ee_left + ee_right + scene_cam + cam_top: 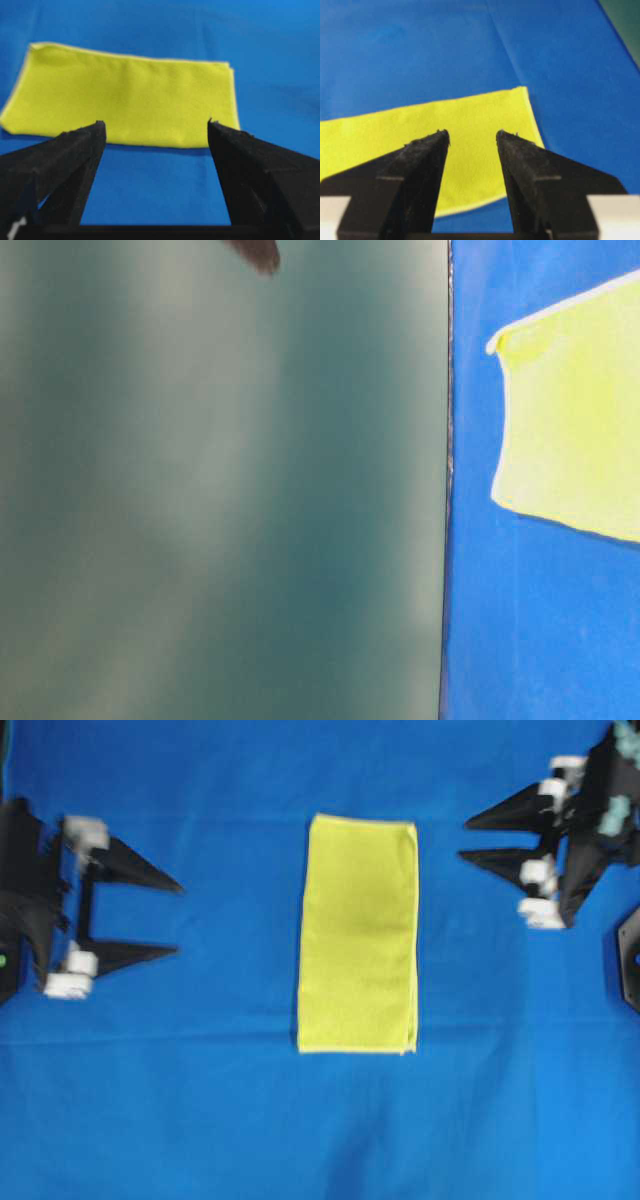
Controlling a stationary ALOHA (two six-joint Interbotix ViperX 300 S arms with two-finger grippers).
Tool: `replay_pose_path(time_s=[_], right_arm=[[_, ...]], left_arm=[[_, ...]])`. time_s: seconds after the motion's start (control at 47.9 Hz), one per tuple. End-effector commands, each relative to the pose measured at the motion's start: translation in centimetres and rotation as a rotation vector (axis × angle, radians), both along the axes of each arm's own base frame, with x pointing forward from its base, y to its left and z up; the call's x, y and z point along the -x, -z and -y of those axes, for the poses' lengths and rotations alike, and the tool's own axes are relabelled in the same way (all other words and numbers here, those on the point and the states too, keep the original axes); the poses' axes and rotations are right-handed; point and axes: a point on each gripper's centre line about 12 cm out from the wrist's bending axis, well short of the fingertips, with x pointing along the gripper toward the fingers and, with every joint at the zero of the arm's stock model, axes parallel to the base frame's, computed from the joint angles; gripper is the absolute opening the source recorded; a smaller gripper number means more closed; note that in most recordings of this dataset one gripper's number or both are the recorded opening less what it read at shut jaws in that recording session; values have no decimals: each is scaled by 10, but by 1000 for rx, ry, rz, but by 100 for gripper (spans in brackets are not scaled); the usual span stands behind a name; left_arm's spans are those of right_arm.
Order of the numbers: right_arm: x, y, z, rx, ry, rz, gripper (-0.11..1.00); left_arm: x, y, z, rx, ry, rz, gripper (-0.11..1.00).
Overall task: Fold the yellow towel.
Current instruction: 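Open both grippers and retract them to the sides, then reach both grippers to the strip's far end corners and grasp them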
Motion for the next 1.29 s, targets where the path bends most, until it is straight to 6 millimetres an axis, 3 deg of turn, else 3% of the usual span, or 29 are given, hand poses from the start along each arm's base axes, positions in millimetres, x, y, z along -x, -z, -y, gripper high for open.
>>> replay_pose_path(time_s=[0.0,0.125,0.271,0.918,1.064,1.273], right_arm=[[11,0,-4,-3,-10,42,49],[27,12,-10,-24,-18,74,49],[32,22,-14,-64,-29,108,49],[28,15,-13,-66,-26,120,49],[25,12,-7,-64,-4,114,49],[10,19,22,-78,97,50,49]], left_arm=[[13,-3,-5,-2,-20,46,78],[28,9,-7,-1,-32,55,78],[37,19,-7,0,-35,94,78],[36,16,-7,0,-37,140,77],[35,12,-9,-3,-45,164,77],[22,9,-24,-22,-111,189,77]])
